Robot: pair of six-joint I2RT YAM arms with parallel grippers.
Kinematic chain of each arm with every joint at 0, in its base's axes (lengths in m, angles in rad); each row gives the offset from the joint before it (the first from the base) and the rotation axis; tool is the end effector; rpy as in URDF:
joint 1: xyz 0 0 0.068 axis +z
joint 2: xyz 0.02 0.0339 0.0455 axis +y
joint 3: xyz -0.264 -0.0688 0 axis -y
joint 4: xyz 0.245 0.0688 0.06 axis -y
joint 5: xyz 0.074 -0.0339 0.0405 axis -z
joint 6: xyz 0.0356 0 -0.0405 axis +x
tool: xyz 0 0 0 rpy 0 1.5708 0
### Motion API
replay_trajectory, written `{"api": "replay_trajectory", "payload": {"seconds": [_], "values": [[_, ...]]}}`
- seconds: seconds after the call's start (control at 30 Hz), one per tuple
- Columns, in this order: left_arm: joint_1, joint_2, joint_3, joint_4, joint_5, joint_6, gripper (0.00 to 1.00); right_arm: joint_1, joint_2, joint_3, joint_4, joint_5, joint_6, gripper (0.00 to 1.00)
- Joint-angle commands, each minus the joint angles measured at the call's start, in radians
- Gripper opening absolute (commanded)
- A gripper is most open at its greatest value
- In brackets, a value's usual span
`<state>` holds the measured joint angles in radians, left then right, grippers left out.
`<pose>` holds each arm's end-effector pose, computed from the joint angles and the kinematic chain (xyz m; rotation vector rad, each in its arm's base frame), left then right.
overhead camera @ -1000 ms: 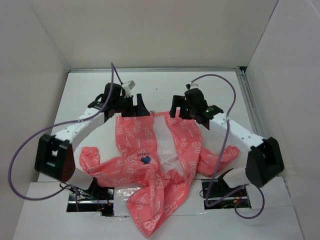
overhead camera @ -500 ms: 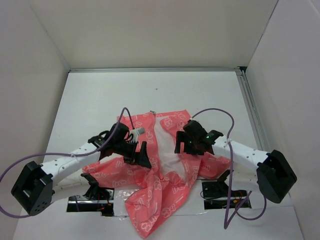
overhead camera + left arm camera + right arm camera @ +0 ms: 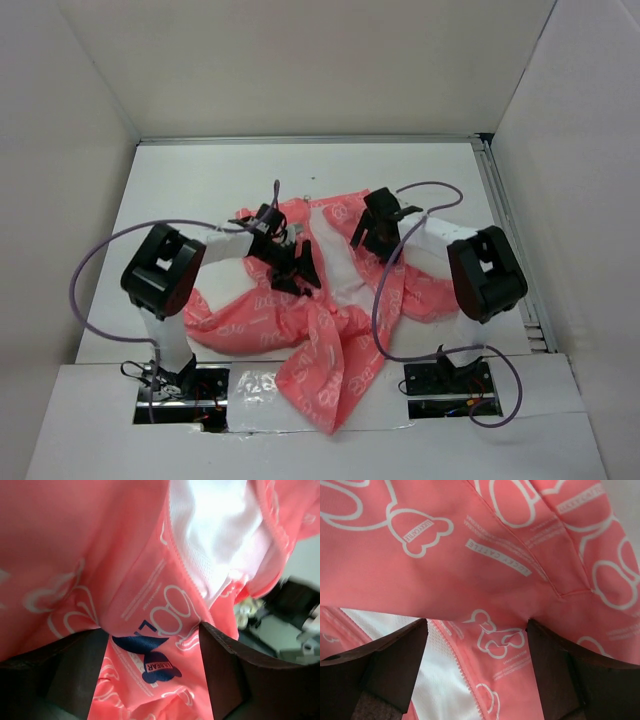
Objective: Zip up the jacket
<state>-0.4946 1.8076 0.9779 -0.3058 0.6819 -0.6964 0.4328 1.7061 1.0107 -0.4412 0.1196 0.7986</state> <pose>0.2837 -0.1785 0.1377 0.0649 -2.8723 1.1966 0.2997 0.1338 0.1650 0.5284 2.6597 0.2129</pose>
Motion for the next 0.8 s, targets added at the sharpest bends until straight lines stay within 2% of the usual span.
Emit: {"api": "replay_trajectory", "payload": {"seconds": [0.0,0.1,0.2,0.27,0.4,0.47,0.57,0.6,0.77], "values": [[0.097,0.127,0.167,0.008,-0.144,0.103,0.85,-0.075,0.075,0.089,-0.011,-0.004,-0.027,0.85],[0.151,0.173,0.270,0.008,-0.108,0.135,0.83,-0.107,0.069,0.088,-0.008,-0.070,-0.062,0.84],[0.157,0.136,0.310,0.013,-0.142,0.190,0.86,-0.103,-0.020,0.048,0.028,-0.078,-0.119,0.89],[0.166,0.095,0.367,-0.010,-0.202,0.215,0.88,-0.105,-0.081,0.065,0.032,-0.071,-0.175,0.90],[0.202,0.033,0.467,-0.016,-0.180,0.251,0.93,-0.097,-0.128,0.187,0.015,-0.068,-0.282,0.90],[0.214,0.035,0.540,-0.016,-0.156,0.287,0.99,-0.094,-0.126,0.233,-0.008,-0.043,-0.305,0.91],[0.214,0.099,0.691,-0.038,-0.121,0.357,0.99,-0.089,-0.085,0.321,-0.024,-0.005,-0.370,0.91],[0.217,0.167,0.738,-0.048,-0.102,0.373,0.99,-0.091,-0.035,0.378,-0.036,0.008,-0.396,0.91],[0.235,0.434,1.144,-0.108,-0.007,0.465,0.99,-0.103,0.169,0.592,-0.115,-0.004,-0.496,0.88]]}}
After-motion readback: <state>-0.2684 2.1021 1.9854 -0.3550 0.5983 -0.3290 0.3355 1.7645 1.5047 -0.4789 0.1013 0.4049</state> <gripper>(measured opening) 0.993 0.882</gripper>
